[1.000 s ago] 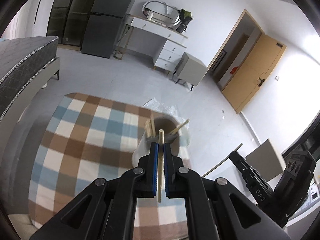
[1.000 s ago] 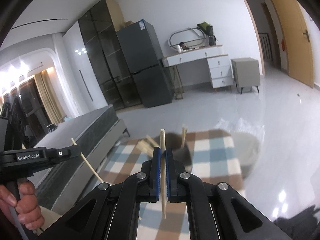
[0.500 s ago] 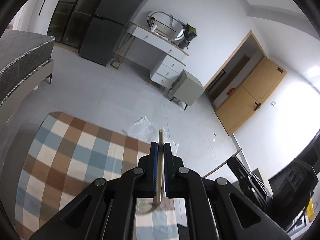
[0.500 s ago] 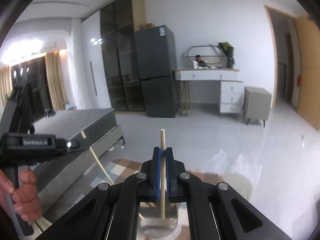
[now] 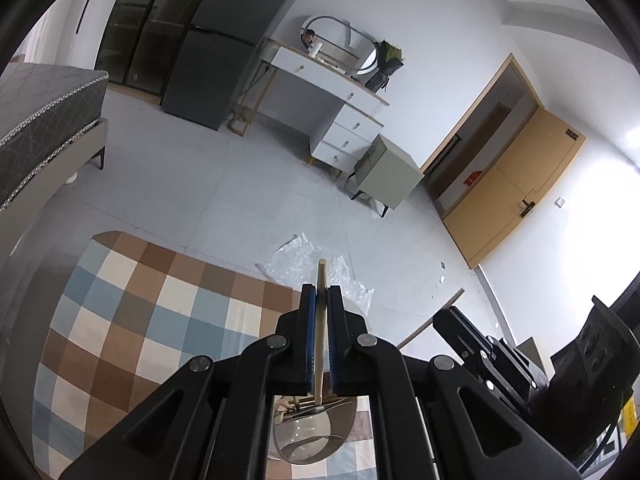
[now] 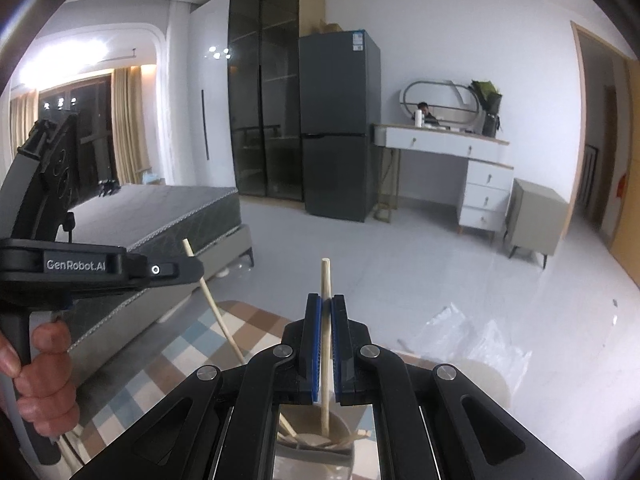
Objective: Organize utensils
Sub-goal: 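Lower both chopsticks down into the holder compartments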
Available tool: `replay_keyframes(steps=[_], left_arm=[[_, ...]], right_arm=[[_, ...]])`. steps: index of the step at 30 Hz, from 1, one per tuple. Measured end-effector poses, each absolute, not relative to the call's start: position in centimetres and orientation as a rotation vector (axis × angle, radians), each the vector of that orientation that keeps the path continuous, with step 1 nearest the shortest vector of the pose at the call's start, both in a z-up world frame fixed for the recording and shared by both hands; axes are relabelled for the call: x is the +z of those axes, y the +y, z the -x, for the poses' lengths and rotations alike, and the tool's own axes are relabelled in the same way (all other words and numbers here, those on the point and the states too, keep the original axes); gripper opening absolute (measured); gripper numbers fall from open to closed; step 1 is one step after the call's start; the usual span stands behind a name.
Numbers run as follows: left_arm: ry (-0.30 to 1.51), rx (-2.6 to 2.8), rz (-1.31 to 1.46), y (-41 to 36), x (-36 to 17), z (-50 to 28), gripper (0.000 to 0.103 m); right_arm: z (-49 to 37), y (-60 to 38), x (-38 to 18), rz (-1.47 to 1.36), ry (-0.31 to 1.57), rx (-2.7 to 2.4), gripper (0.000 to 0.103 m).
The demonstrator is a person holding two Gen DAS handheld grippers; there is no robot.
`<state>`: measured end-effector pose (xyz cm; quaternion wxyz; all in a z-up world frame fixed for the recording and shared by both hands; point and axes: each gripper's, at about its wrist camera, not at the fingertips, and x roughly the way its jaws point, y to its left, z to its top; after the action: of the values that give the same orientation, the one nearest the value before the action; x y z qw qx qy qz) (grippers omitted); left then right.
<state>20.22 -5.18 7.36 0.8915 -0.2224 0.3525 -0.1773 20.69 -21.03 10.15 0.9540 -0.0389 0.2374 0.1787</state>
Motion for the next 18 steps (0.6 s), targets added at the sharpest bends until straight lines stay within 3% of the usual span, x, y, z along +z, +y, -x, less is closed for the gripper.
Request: replay_keyframes(steps=[18], left_arm=[[0.800,-0.373,0.375,-7.2,5.3,-19.8,0.001]], right_arm=[[-22.1,-19.7,5.6,0.167,0.627,0.438,0.004]])
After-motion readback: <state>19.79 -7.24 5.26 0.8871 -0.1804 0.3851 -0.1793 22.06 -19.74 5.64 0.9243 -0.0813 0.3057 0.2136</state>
